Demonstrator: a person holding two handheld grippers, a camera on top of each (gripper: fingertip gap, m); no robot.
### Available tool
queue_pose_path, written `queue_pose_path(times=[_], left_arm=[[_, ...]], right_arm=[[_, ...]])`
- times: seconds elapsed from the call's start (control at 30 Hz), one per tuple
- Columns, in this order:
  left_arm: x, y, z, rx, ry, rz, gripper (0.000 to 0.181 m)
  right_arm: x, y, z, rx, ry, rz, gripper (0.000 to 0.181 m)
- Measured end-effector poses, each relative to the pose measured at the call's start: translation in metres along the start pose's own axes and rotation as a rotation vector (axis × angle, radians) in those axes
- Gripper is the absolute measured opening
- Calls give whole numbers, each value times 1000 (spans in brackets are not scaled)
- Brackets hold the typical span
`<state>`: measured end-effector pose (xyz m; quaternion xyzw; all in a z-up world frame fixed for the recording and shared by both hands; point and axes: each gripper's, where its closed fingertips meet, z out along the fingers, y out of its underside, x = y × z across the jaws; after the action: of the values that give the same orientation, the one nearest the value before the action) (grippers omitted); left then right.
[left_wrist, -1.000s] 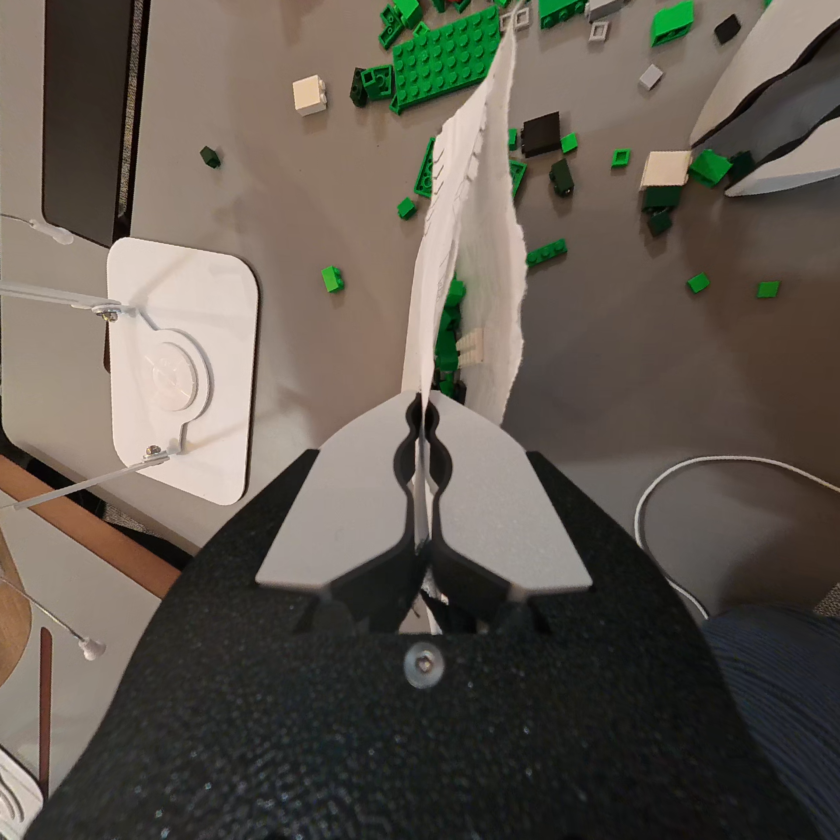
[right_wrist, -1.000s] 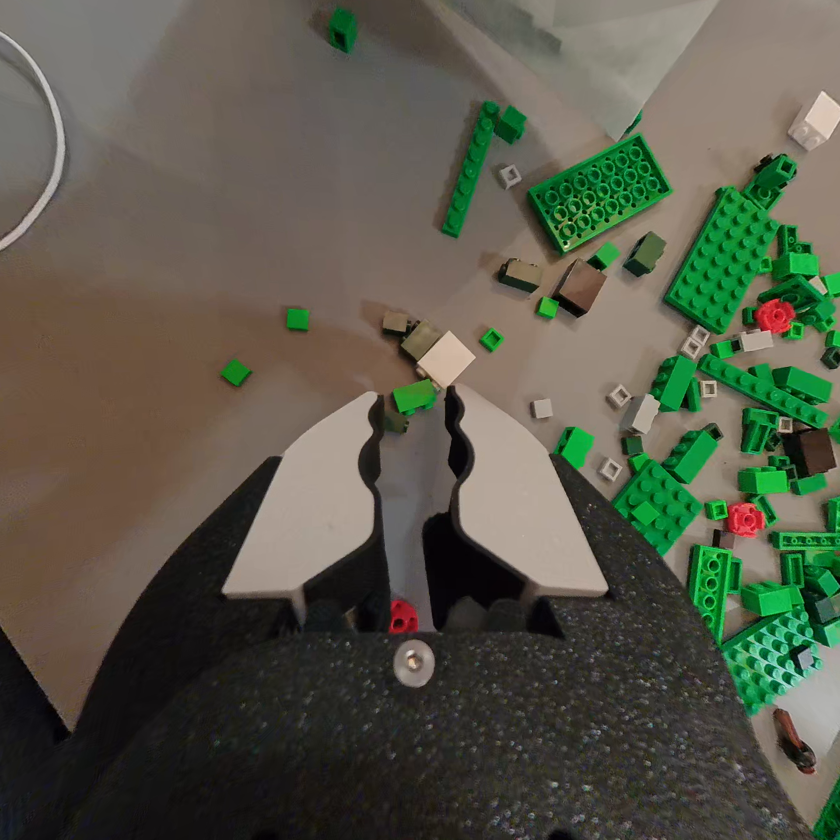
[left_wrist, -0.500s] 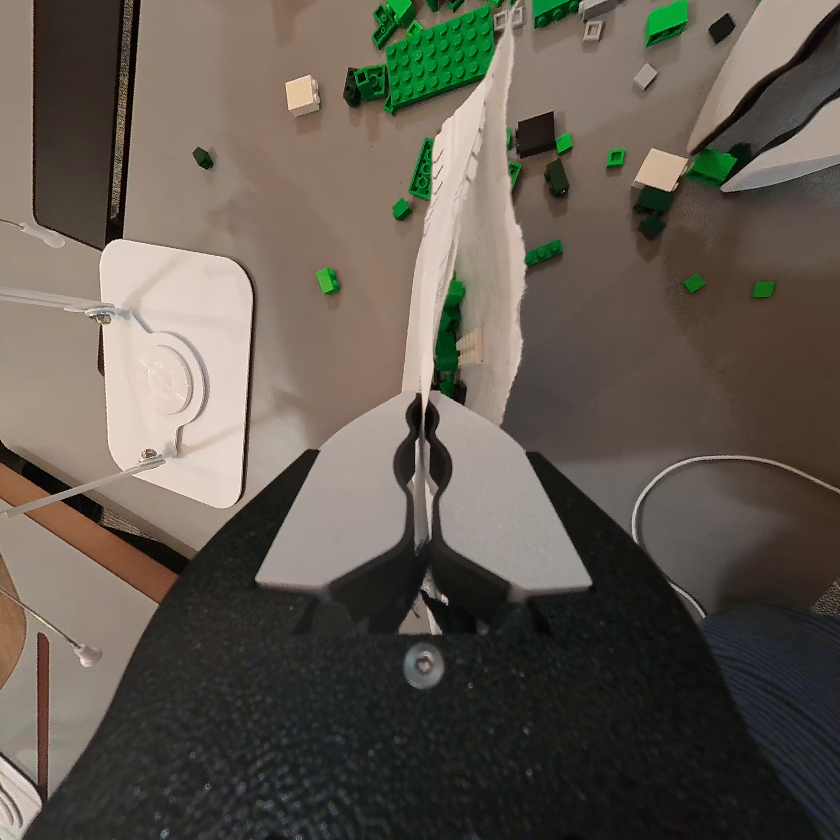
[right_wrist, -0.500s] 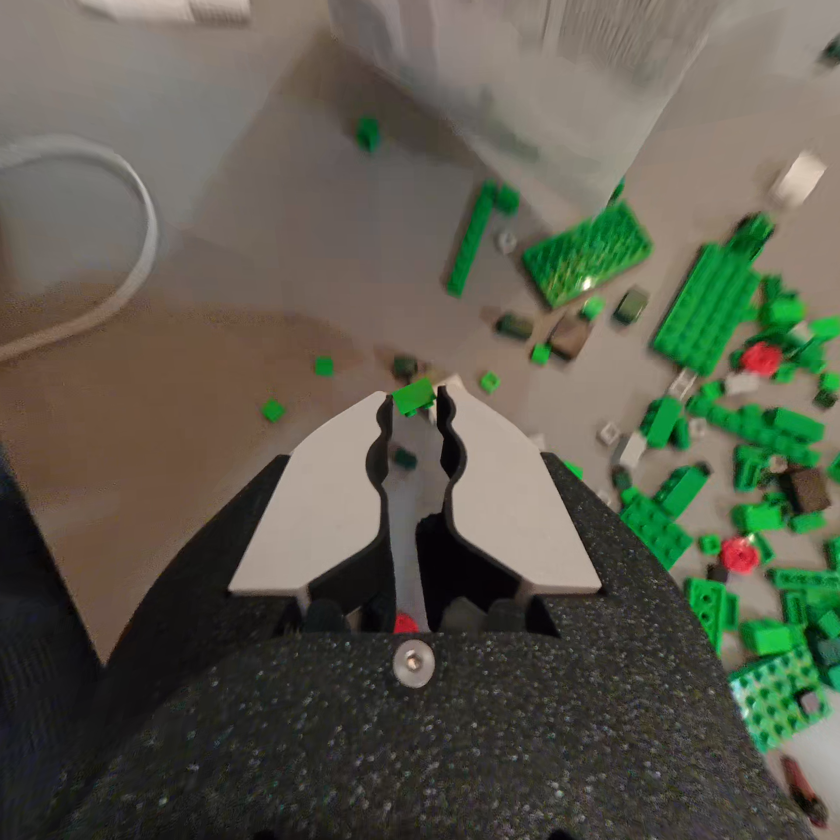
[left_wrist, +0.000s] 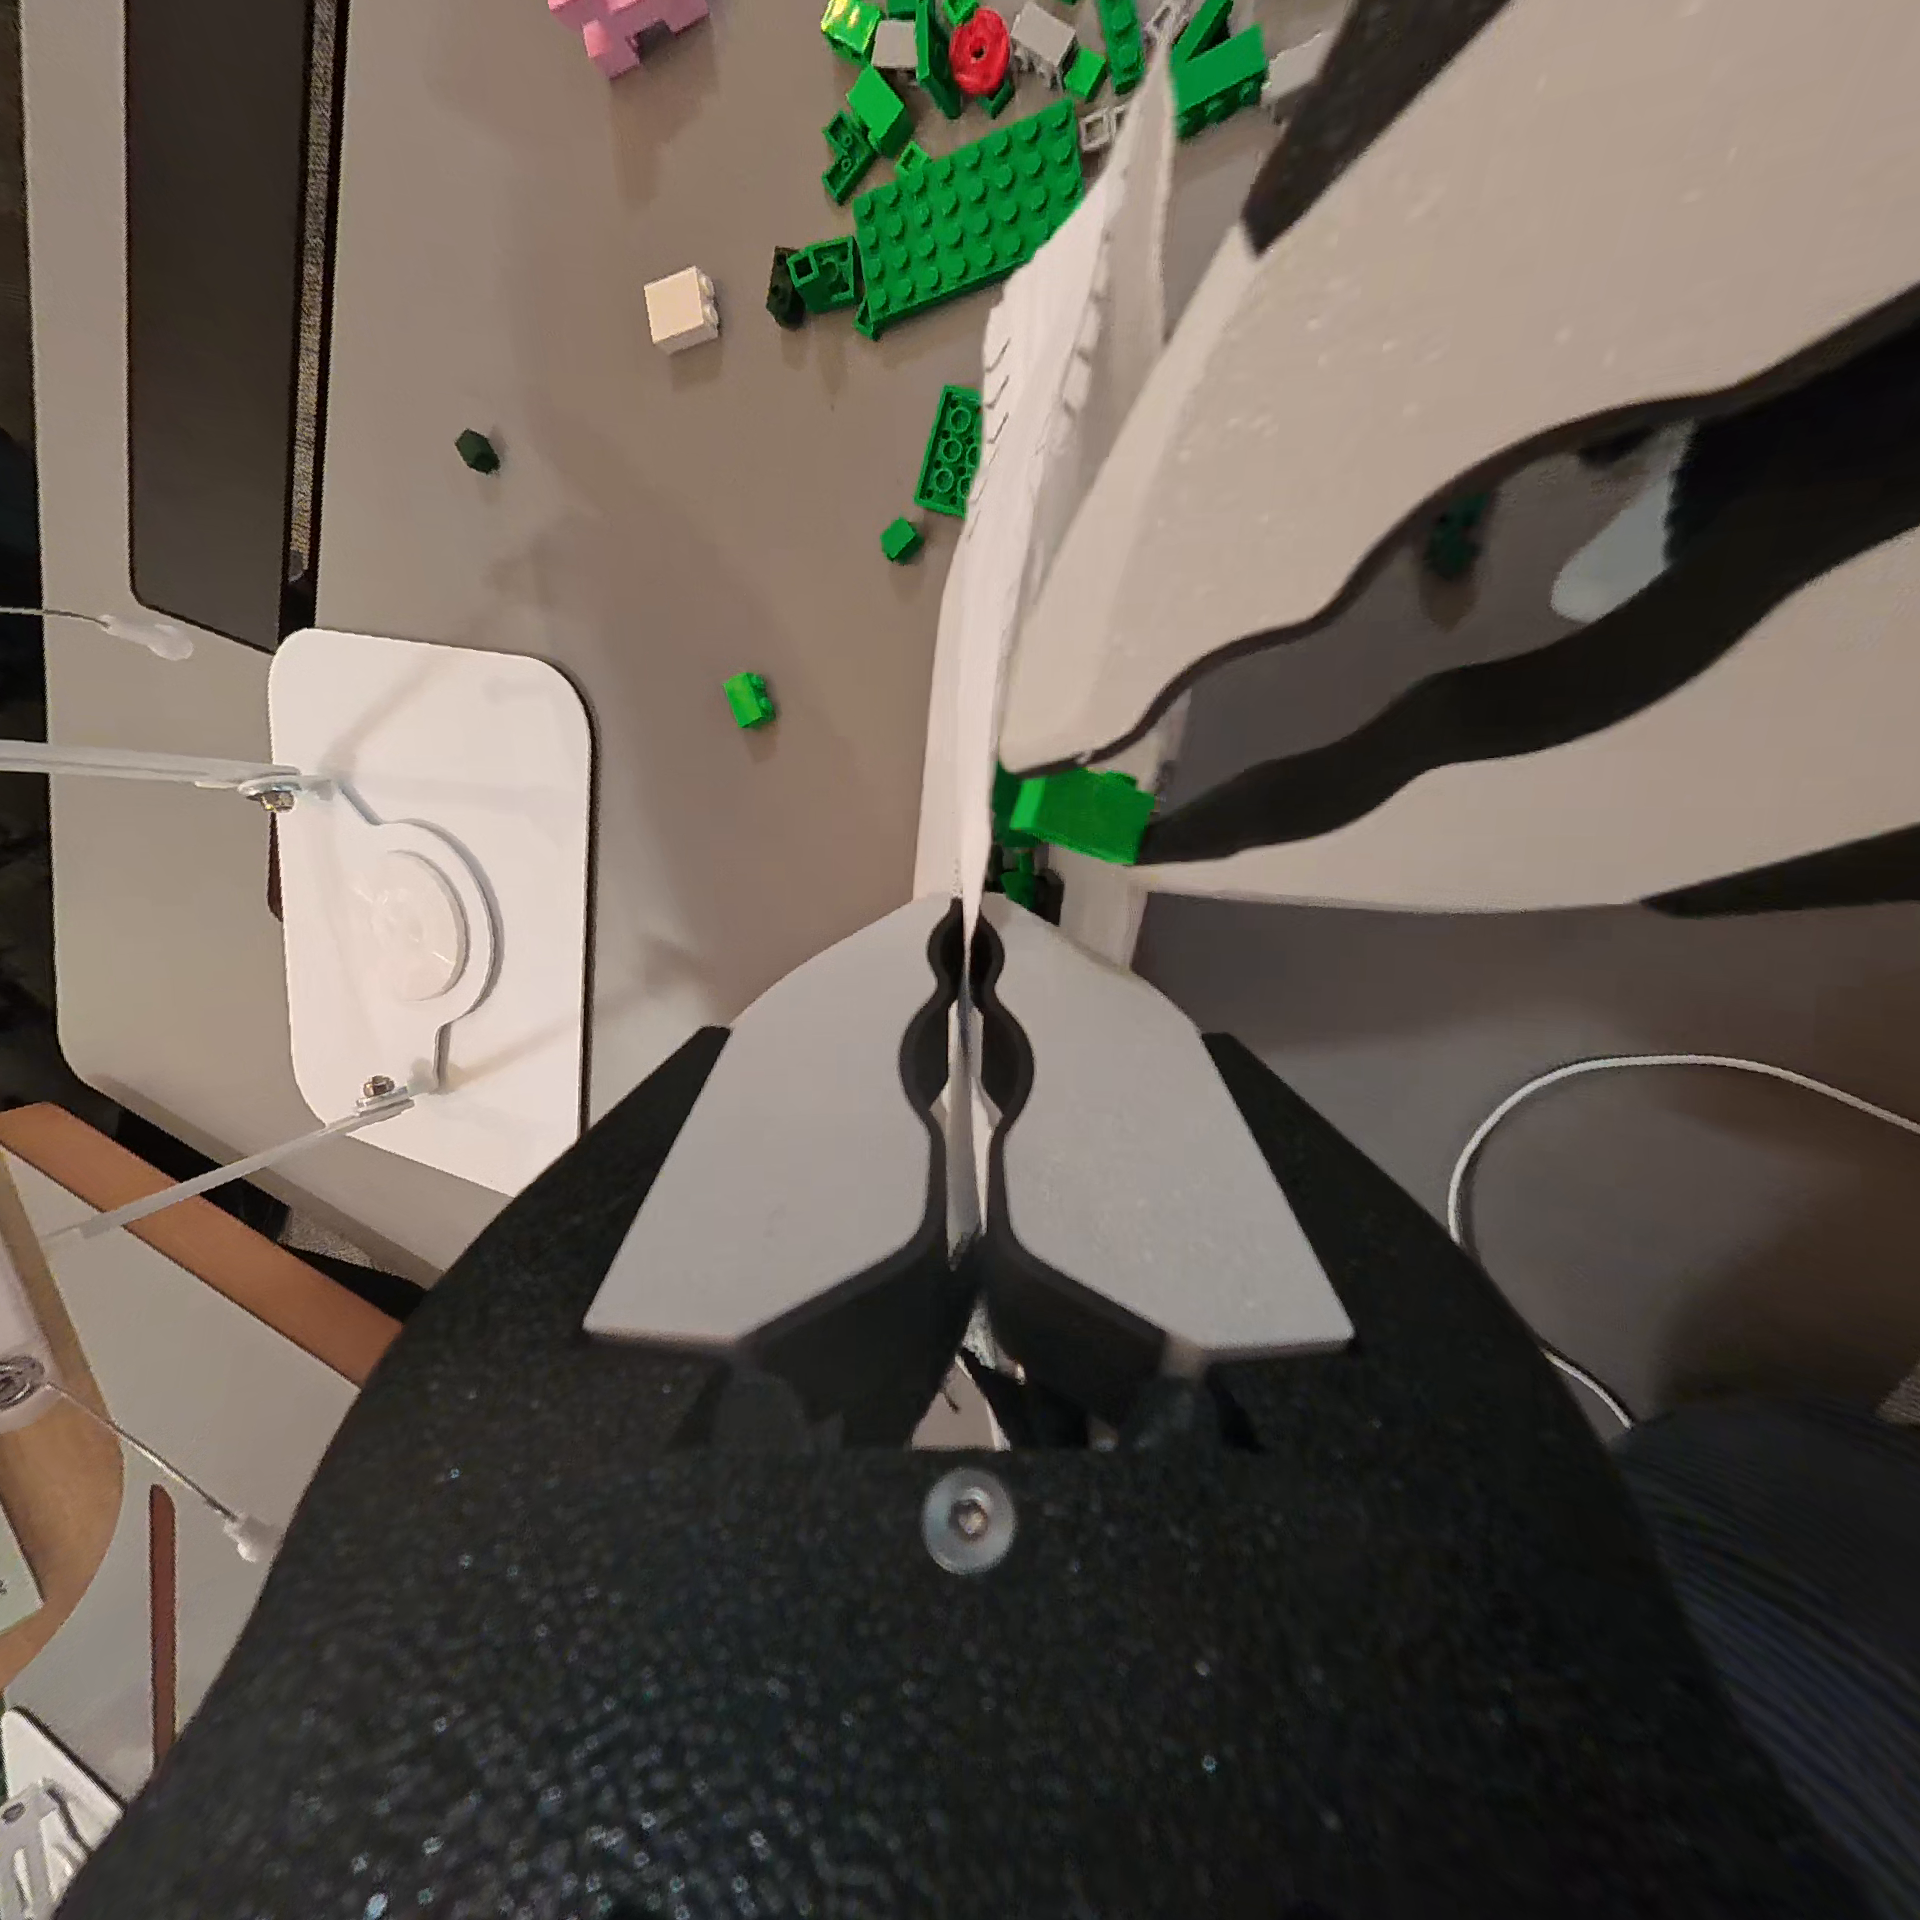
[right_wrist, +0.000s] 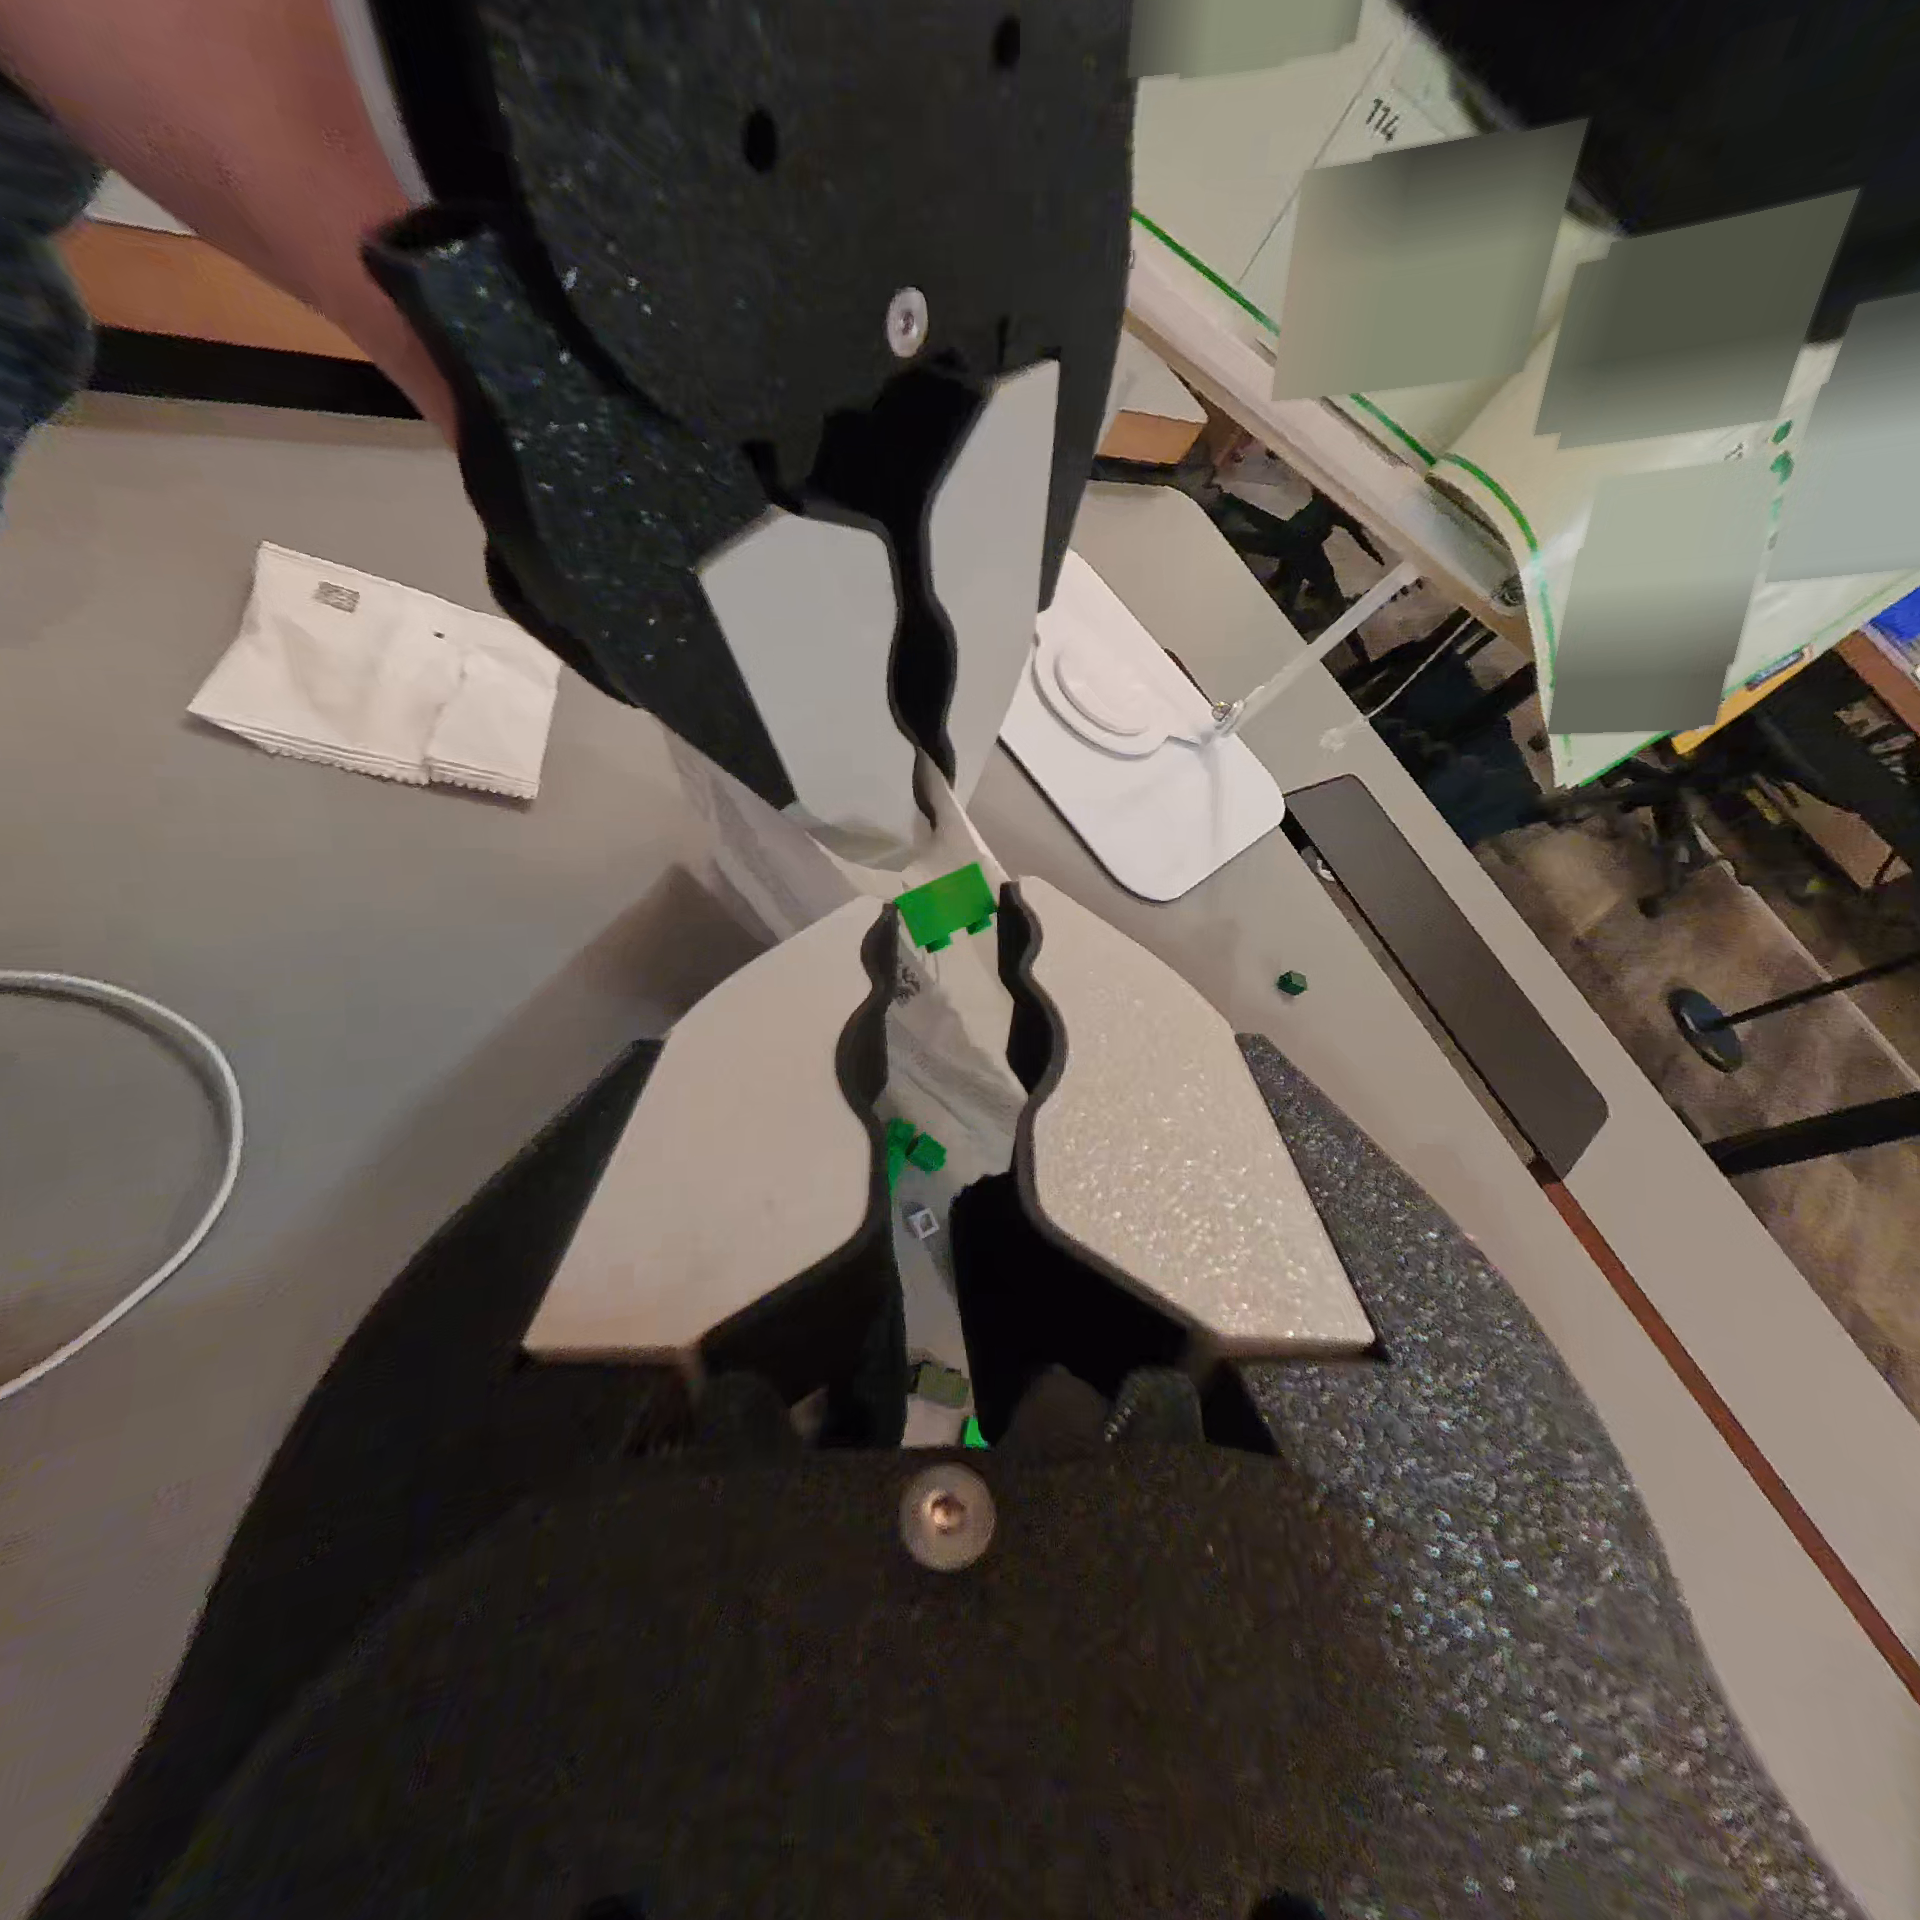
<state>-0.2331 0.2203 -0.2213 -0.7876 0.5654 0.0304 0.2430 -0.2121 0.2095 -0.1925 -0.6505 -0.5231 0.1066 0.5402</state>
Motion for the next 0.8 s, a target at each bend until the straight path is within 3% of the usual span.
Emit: queue_pose_path(times=[0.57, 0.7, 0.8], left_arm=[[-1, 0, -1, 0, -8, -4, 0], [-2, 2, -1, -5, -10, -10, 0], [-3, 5, -3, -4, -13, -19, 0]], right_arm=[[4, 1, -6, -3, -14, 36, 26], [23, 6, -34, 14, 39, 35, 26], [53, 35, -66, -8, 73, 75, 19]])
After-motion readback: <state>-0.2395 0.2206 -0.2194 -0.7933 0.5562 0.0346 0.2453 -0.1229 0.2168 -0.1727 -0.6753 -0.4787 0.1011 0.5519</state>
